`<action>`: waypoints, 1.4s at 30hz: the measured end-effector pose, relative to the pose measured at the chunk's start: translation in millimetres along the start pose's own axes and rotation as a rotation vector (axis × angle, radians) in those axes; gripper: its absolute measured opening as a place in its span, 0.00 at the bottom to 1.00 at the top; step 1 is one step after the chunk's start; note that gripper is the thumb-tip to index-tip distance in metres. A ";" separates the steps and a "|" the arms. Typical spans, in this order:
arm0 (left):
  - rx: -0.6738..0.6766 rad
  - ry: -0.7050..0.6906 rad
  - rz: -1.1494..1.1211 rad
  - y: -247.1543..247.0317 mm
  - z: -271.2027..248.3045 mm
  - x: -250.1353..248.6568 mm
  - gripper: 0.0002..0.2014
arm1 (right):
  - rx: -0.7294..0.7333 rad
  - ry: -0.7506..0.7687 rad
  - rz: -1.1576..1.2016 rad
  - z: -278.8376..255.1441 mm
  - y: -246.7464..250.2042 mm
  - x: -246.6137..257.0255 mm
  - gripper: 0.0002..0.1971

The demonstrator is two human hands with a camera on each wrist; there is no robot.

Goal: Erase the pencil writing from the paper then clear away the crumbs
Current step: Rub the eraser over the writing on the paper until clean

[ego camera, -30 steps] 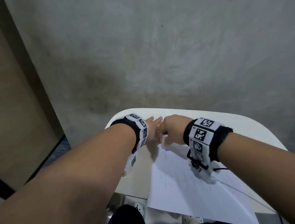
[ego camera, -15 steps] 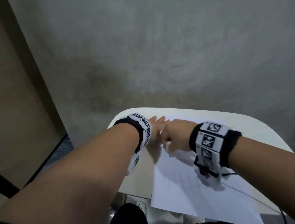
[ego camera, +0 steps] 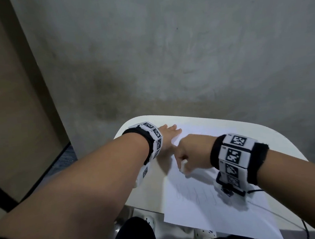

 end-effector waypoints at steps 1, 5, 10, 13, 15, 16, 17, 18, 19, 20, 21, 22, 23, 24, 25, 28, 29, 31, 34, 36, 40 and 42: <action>-0.014 0.022 -0.022 -0.1 0.0 3.9 0.46 | 0.054 0.006 0.010 -4.9 -3.5 0.6 0.06; -0.052 0.024 -0.039 0.8 -3.3 0.9 0.41 | 0.012 -0.073 0.044 -4.1 7.6 -18.4 0.09; -0.052 0.030 0.027 2.3 -4.6 6.1 0.40 | -0.021 -0.142 0.029 -0.6 9.7 -34.1 0.05; -0.049 0.009 0.036 3.7 -3.2 2.6 0.40 | -0.020 -0.134 -0.030 3.9 14.5 -28.0 0.04; 0.002 -0.010 0.046 -0.2 2.3 0.5 0.44 | -0.099 -0.099 -0.039 9.5 22.4 -17.7 0.08; 0.031 -0.006 0.071 -3.1 6.1 1.5 0.46 | -0.136 -0.083 -0.019 11.4 24.7 -11.9 0.09; 0.049 0.007 0.090 -4.7 8.4 3.7 0.46 | -0.160 -0.064 -0.007 12.6 25.4 -6.3 0.09; 0.054 0.022 0.084 -5.8 9.5 6.6 0.45 | -0.161 -0.052 -0.015 12.6 23.1 -1.3 0.08; 0.053 0.033 0.065 -6.1 10.1 9.6 0.44 | -0.153 -0.041 -0.030 11.6 19.5 1.3 0.08; 0.044 0.035 0.041 -5.1 8.6 10.7 0.43 | -0.135 -0.034 -0.041 9.4 15.5 2.0 0.07; 0.036 0.032 0.022 -3.9 6.2 10.3 0.41 | -0.104 -0.025 -0.049 5.9 10.8 2.9 0.07; 0.028 0.023 0.011 -3.0 4.0 9.2 0.39 | -0.063 -0.009 -0.056 1.5 5.5 4.7 0.07; 0.021 0.013 0.011 -1.5 3.3 8.3 0.38 | -0.015 0.005 -0.064 -1.8 0.4 6.5 0.07; 0.021 0.014 0.010 -2.2 2.9 9.1 0.38 | 0.028 0.014 -0.066 -4.2 -1.4 8.6 0.07; 0.027 0.015 0.012 -4.2 4.9 10.3 0.39 | 0.063 0.008 -0.068 -5.0 -1.7 9.5 0.06; 0.032 -0.006 0.055 -5.4 7.7 7.6 0.39 | 0.013 -0.033 -0.091 5.7 13.4 9.4 0.09; 0.032 -0.012 0.076 -4.9 7.9 6.0 0.39 | -0.042 -0.056 -0.087 10.3 19.8 6.8 0.11; 0.031 -0.014 0.067 -3.9 8.0 6.5 0.40 | -0.110 -0.088 -0.078 15.3 23.0 1.8 0.11; 0.041 -0.002 0.042 -7.0 10.6 10.4 0.41 | -0.067 -0.042 -0.109 7.8 8.4 6.0 0.07; 0.045 0.008 0.023 -7.3 9.7 11.7 0.42 | 0.010 0.016 -0.108 -1.0 0.2 12.6 0.05; 0.045 0.010 0.019 -7.6 8.4 11.4 0.39 | 0.031 -0.029 -0.073 7.4 10.3 4.0 0.07; 0.056 0.002 0.039 -8.1 11.8 11.1 0.39 | -0.084 -0.066 -0.051 16.2 22.7 -2.1 0.09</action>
Point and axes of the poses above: each hand's wrist, its own z-axis towards the middle knuckle, its own y-axis out of the back of the hand, x = y × z, the point moved 9 cm from there along z, towards the middle knuckle, and after that the axes turned 2 degrees about -z, right-handed, at the moved point
